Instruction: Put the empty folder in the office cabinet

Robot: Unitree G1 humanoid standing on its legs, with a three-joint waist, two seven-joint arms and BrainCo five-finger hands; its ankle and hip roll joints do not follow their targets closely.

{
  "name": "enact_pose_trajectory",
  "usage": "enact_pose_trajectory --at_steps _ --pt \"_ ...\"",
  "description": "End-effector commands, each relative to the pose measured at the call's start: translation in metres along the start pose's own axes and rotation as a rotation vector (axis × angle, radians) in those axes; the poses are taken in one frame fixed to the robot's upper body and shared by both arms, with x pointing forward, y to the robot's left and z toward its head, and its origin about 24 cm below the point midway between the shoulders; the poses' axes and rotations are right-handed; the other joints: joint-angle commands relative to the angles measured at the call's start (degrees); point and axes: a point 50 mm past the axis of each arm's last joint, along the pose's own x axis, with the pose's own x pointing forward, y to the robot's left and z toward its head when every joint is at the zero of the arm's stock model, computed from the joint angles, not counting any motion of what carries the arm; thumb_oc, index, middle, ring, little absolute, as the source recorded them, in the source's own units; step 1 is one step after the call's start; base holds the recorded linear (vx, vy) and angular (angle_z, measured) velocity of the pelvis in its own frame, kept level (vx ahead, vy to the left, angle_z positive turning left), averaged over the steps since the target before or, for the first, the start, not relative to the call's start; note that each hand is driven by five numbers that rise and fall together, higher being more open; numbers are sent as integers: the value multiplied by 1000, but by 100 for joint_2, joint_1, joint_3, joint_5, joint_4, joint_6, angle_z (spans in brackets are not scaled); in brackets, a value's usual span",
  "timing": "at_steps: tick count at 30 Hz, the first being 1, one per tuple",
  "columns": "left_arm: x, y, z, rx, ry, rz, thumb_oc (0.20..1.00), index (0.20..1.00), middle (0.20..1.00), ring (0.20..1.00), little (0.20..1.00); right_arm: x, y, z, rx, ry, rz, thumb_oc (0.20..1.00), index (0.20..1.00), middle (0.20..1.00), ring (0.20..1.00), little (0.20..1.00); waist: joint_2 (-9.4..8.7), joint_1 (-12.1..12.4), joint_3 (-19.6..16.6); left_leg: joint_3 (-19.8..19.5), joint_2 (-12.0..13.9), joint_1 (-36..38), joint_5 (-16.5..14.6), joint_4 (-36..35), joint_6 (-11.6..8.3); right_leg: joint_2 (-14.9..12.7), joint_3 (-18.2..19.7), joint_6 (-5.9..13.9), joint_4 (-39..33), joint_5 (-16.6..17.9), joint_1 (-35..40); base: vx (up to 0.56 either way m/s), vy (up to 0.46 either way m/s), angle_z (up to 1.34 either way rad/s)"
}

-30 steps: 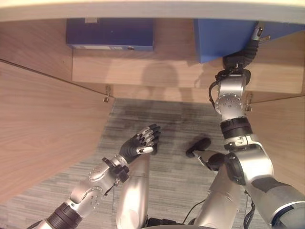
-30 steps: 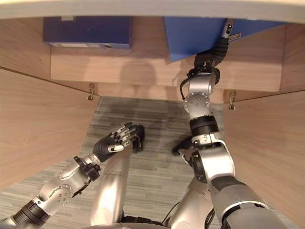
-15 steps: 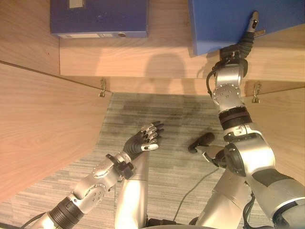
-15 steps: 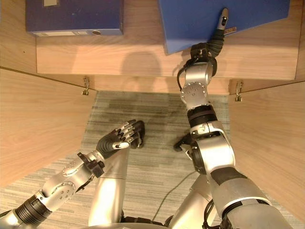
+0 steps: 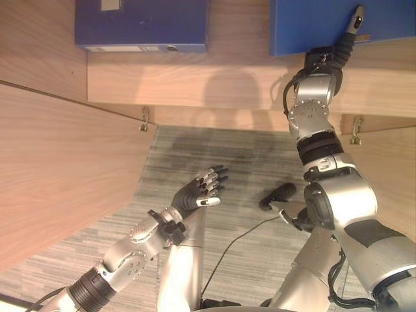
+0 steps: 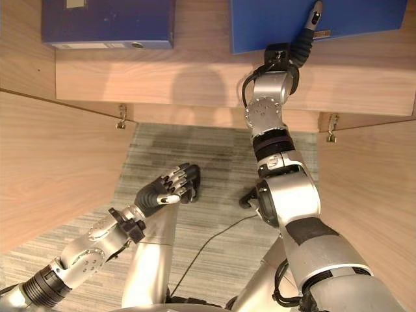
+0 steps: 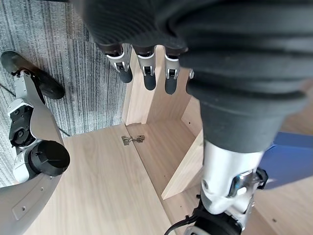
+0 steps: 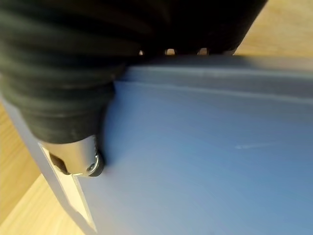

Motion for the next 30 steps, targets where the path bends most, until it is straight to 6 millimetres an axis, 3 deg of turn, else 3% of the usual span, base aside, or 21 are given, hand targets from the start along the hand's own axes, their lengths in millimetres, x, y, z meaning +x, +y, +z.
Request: enact_pose_trajectory --at_steps 1,2,3,9,13,14,17,20,24,26,29,30 --pt "-6 -23 5 33 -16 -109 1000 1000 1000 1000 1000 -5 29 -4 20 -32 50 200 200 200 200 200 30 136 -180 -146 -181 258 -272 -393 -14 84 654 620 164 -482 360 0 0 0" --pt "-6 -23 5 34 -16 -109 1000 1000 1000 1000 1000 -5 30 -4 19 -33 48 200 200 200 200 200 31 137 -176 -147 -182 267 -268 -404 -14 85 648 622 153 -477 371 0 0 0" --pt "-5 -25 5 40 -10 -115 1000 1000 1000 1000 1000 -9 35 -5 14 -38 67 1000 1000 1000 1000 1000 26 125 -183 -135 -180 320 -252 -470 -20 80 607 637 95 -450 442 0 0 0" --pt "-5 -26 5 52 -9 -118 1000 1000 1000 1000 1000 -26 51 -11 -54 -53 176 1000 1000 1000 1000 1000 -7 72 -152 -105 -182 473 -222 -602 -38 128 579 663 -66 -371 603 -1 4 1" --pt "-5 -26 3 67 -8 -109 1000 1000 1000 1000 1000 -52 60 -21 -123 -57 292 1000 1000 1000 1000 1000 -41 19 -92 -69 -167 569 -198 -704 -45 150 567 666 -178 -326 688 0 4 -1" --pt "-5 -26 3 78 -7 -101 1000 1000 1000 1000 1000 -68 64 -23 -173 -64 371 1000 1000 1000 1000 1000 -63 -35 -57 -54 -146 593 -195 -726 -42 160 567 663 -225 -306 715 0 0 0" --pt "-6 -25 2 82 -4 -97 1000 1000 1000 1000 1000 -75 63 -24 -189 -62 394 1000 1000 1000 1000 1000 -71 -57 -50 -52 -143 607 -186 -745 -38 162 564 663 -231 -304 724 0 0 0" --pt "-11 -27 1 83 -5 -86 1000 1000 1000 1000 1000 -102 67 -24 -272 -78 553 1000 1000 1000 1000 1000 -114 -139 7 -34 -127 586 -195 -695 -22 152 585 645 -218 -299 712 0 0 0" --pt "-15 -25 1 83 -13 -70 1000 1000 1000 1000 1000 -107 58 -26 -357 -72 592 1000 1000 1000 1000 1000 -146 -215 24 -17 -97 555 -206 -643 -16 140 619 628 -186 -305 671 0 0 0" --pt "-19 -20 3 89 -22 -44 1000 1000 1000 1000 1000 -105 42 -27 -508 -56 636 1000 1000 1000 1000 1000 -222 -290 53 -15 -61 561 -185 -648 -22 152 625 623 -200 -266 661 0 0 0" --pt "-22 -17 6 85 -38 -22 1000 1000 1000 1000 1000 -106 33 -24 -614 -48 690 1000 1000 1000 1000 1000 -270 -353 70 -2 -36 571 -172 -672 -28 163 620 621 -224 -239 658 1 -5 -1" --pt "-27 -12 6 84 -43 6 1000 1000 1000 1000 1000 -100 20 -19 -745 -38 723 1000 1000 1000 1000 1000 -320 -386 75 -5 -18 571 -162 -692 -40 172 608 627 -245 -222 655 1 -12 -4"
